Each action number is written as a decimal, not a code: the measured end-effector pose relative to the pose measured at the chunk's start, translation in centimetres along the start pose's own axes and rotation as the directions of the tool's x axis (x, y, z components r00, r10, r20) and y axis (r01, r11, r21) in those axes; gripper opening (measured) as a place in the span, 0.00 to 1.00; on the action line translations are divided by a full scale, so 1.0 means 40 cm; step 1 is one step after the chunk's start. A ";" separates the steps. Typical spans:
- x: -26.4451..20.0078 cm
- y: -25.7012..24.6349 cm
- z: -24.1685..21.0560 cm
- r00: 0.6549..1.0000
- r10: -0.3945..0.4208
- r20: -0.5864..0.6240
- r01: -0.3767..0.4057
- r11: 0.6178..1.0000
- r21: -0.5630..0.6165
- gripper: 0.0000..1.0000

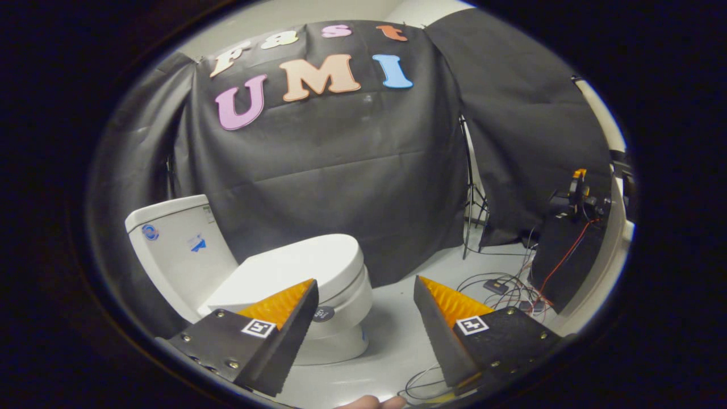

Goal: Open the toilet lid.

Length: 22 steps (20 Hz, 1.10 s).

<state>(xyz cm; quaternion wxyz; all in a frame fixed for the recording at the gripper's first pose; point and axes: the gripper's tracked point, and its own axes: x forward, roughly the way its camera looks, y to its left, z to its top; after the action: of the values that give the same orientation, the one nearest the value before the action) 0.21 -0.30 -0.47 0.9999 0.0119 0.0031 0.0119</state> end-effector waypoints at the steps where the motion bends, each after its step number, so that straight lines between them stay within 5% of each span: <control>1: 0.000 -0.009 0.005 1.000 -0.011 0.012 0.011 1.000 -0.001 1.00; 14: 0.044 0.003 -0.056 1.000 0.014 -0.021 -0.010 0.989 0.150 0.98; 22: 0.124 0.079 -0.168 0.987 0.099 -0.126 -0.057 0.952 0.302 0.98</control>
<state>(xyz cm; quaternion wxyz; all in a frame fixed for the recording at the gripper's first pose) 5.05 3.13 -7.16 0.9827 0.1615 0.0741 0.0516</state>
